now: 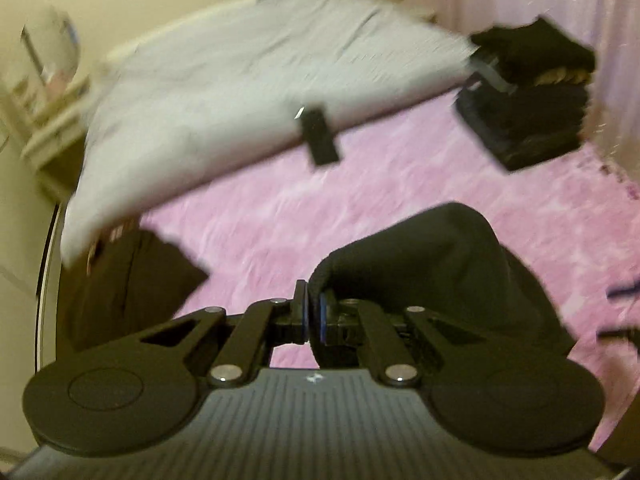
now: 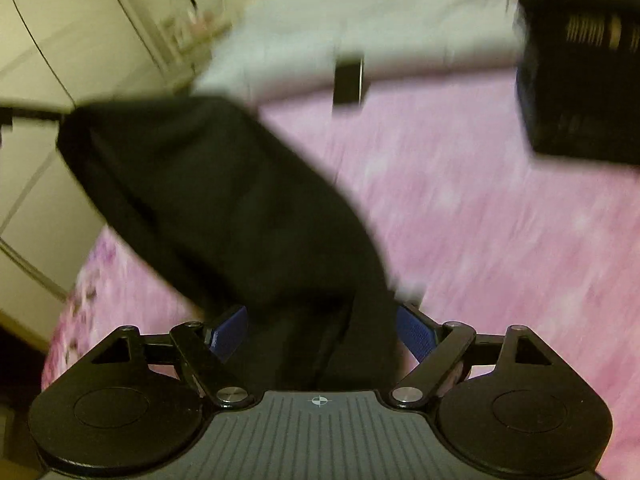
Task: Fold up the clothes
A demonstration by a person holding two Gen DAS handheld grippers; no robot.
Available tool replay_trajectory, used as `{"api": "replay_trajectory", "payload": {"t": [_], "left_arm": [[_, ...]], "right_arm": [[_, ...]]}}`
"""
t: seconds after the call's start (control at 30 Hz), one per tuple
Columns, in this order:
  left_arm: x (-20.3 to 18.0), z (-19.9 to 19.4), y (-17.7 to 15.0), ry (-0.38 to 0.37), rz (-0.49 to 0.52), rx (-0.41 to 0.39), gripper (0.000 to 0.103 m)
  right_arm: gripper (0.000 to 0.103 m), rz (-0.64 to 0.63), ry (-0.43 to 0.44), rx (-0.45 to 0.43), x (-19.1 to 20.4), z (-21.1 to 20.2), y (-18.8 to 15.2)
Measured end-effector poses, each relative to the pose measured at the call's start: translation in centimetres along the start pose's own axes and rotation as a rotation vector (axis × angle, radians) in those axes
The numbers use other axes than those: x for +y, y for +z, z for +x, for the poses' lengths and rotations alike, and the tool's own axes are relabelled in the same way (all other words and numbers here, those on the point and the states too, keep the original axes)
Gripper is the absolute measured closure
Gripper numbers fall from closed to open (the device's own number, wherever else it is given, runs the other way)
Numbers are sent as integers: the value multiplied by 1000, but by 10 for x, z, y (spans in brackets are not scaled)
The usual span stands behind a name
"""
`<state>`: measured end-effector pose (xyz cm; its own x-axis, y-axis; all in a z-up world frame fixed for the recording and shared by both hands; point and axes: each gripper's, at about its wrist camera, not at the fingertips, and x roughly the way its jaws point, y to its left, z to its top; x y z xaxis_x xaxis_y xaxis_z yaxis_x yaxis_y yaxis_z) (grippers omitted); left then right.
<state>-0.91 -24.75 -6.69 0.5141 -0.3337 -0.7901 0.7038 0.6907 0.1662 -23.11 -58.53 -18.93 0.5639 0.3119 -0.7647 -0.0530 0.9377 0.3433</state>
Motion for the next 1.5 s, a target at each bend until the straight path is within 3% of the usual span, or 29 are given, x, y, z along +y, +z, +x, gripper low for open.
{"api": "replay_trajectory", "payload": {"t": [0.13,0.3,0.33,0.37,0.4,0.47,0.6,0.67,0.87,1.03,1.27,1.37,1.5], "left_arm": [[28,27,-33,-16,-49,62,99],[33,36,-58,-22,-27,82,99],[32,38,-60,-22,-27,85,99],[31,41,-61,-23,-27,88,99],[31,43,-62,-23,-27,90,99],[34,37,-59,-31,-29,79,99],[49,3,-32,-89,-52,-40,99],[54,-31,-13,-141,-31,-155,99],[59,-116,21,-138,61,-371,99],[59,-170,5,-150,63,-477,99],[74,-252,-30,-150,64,-617,99],[86,-284,-33,-147,59,-678,99],[101,-302,-14,-149,48,-713,99]], "right_arm": [[19,152,-45,49,3,46,-34],[19,119,-32,-16,10,89,-23],[38,131,-42,6,6,93,-19],[86,142,-51,27,3,97,-15],[92,153,-61,49,0,100,-10],[94,163,-80,85,-7,103,-1],[95,73,-120,39,-17,24,47],[95,11,-154,-39,-20,-34,81],[95,-158,-321,-328,-6,-169,145],[95,-191,-416,-424,21,-222,132],[95,-213,-512,-551,88,-293,78],[95,-263,-538,-601,117,-320,80],[95,-333,-561,-644,133,-337,103]]}}
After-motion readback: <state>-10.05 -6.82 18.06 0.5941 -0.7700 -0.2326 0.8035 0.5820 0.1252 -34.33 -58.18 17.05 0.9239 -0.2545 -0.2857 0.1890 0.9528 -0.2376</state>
